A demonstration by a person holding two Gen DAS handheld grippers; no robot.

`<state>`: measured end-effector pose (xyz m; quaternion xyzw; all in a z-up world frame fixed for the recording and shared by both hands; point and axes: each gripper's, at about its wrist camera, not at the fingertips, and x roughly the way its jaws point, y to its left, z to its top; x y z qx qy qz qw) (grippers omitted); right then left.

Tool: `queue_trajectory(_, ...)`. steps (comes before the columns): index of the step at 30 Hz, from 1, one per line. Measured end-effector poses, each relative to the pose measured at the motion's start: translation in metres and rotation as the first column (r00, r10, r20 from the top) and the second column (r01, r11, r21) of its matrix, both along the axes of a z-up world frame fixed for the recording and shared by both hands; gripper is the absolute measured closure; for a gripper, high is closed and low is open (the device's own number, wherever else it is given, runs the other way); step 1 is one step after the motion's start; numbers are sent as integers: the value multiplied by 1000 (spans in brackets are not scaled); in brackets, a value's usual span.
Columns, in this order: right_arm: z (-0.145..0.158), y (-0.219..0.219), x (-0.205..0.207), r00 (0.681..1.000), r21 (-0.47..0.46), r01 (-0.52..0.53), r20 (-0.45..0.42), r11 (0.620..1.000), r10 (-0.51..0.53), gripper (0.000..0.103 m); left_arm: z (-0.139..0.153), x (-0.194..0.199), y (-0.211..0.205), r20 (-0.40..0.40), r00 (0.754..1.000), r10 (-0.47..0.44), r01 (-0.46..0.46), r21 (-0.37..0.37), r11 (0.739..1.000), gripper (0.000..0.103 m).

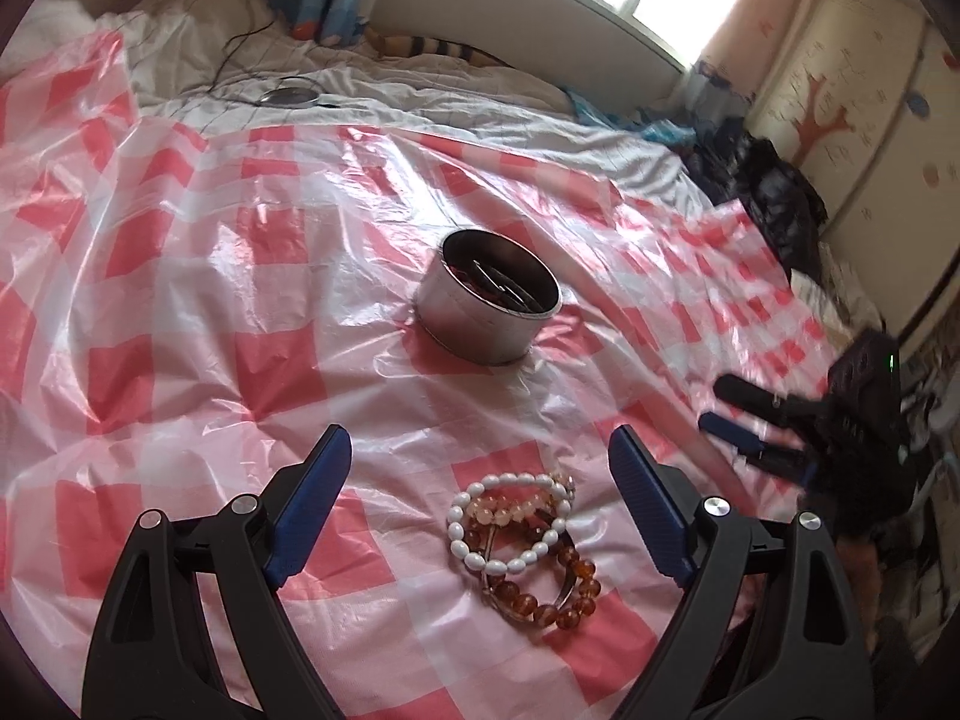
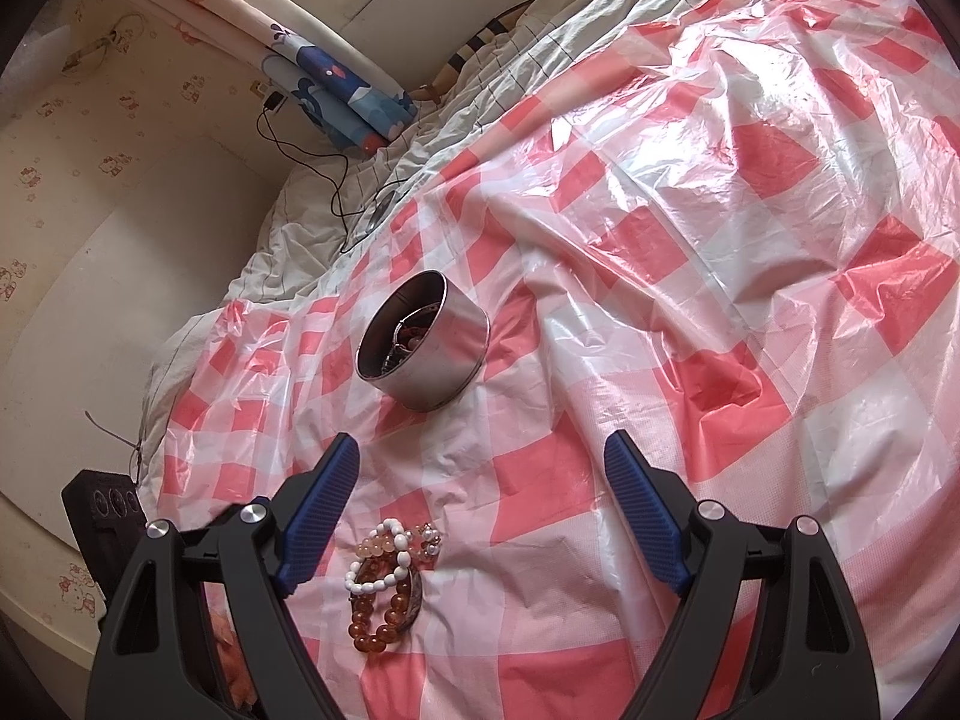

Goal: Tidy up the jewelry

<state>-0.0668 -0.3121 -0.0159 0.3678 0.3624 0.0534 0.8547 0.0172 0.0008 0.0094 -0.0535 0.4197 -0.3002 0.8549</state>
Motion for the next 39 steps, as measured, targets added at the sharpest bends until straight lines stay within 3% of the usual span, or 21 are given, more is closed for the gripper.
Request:
queue_trajectory(4,1,-2,-1,1000,18,-4,4,1000,4,22,-8,-17,-24,61,992,-107,97,139,986,19)
queue_trajectory(7,1,-2,-2,1000,34,-9,8,999,9,22,-15,-30,-43,117,978,-172,136,263,955,19)
queue_trajectory(9,1,-2,-2,1000,38,-16,10,999,16,22,-17,-36,-52,132,969,-211,163,305,938,19)
queue_trajectory(15,1,-3,0,999,51,-37,4,998,37,22,-17,-52,-57,174,939,-297,218,370,903,19)
queue_trajectory(18,1,-3,1,999,67,-52,7,996,52,22,-14,-56,-44,182,932,-313,233,360,903,19)
queue_trajectory(20,-1,1,4,997,70,-74,0,995,74,22,-15,-53,-33,168,944,-285,214,349,912,19)
queue_trajectory(23,-4,21,13,984,67,-176,-21,982,178,22,-18,-34,-11,75,977,-202,178,242,954,19)
queue_trajectory(26,-5,40,18,965,46,-258,-38,965,260,22,-24,-11,14,-103,988,-113,113,-10,994,19)
queue_trajectory(28,-2,47,18,960,13,-275,-42,961,275,22,-36,-2,19,-207,974,-97,71,-130,989,20)
queue_trajectory(30,-2,50,17,960,0,-278,-44,960,278,22,-47,2,16,-275,956,-103,53,-186,981,20)
queue_trajectory(34,-3,46,17,963,15,-266,-40,964,266,22,-58,2,5,-341,931,-134,50,-246,968,20)
queue_trajectory(39,-3,45,18,964,15,-260,-48,966,260,22,-63,5,6,-399,898,-186,27,-373,928,34)
